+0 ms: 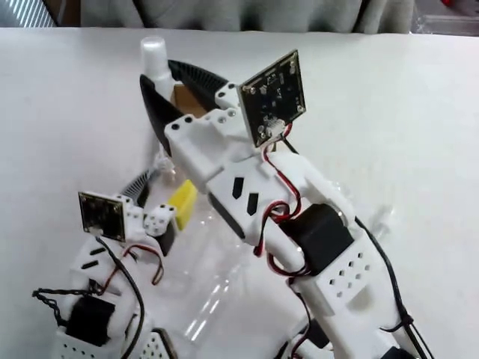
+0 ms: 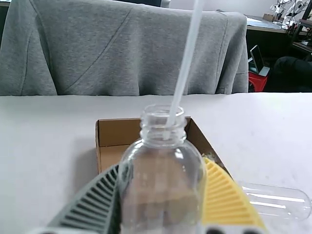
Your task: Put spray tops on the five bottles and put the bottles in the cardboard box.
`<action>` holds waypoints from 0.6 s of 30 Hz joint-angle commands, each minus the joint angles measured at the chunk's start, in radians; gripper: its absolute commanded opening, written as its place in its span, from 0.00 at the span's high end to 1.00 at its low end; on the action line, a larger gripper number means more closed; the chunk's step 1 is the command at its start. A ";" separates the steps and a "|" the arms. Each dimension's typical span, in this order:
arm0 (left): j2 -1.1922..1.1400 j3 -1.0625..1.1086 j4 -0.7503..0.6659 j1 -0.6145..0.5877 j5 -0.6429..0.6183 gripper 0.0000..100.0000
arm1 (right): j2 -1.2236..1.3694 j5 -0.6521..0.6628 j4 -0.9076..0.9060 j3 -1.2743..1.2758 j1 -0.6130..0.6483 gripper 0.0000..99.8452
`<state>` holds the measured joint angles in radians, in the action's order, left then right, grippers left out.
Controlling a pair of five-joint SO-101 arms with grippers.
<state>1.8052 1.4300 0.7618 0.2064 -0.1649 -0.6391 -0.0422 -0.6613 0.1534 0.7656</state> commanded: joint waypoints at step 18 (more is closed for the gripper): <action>0.015 -0.018 -0.026 0.004 0.012 0.98 | -0.008 -0.011 0.008 0.155 -0.007 0.98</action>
<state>1.8052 1.4300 0.7618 0.2064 -0.1649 -0.6375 -0.0422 -0.6613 0.3099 0.7656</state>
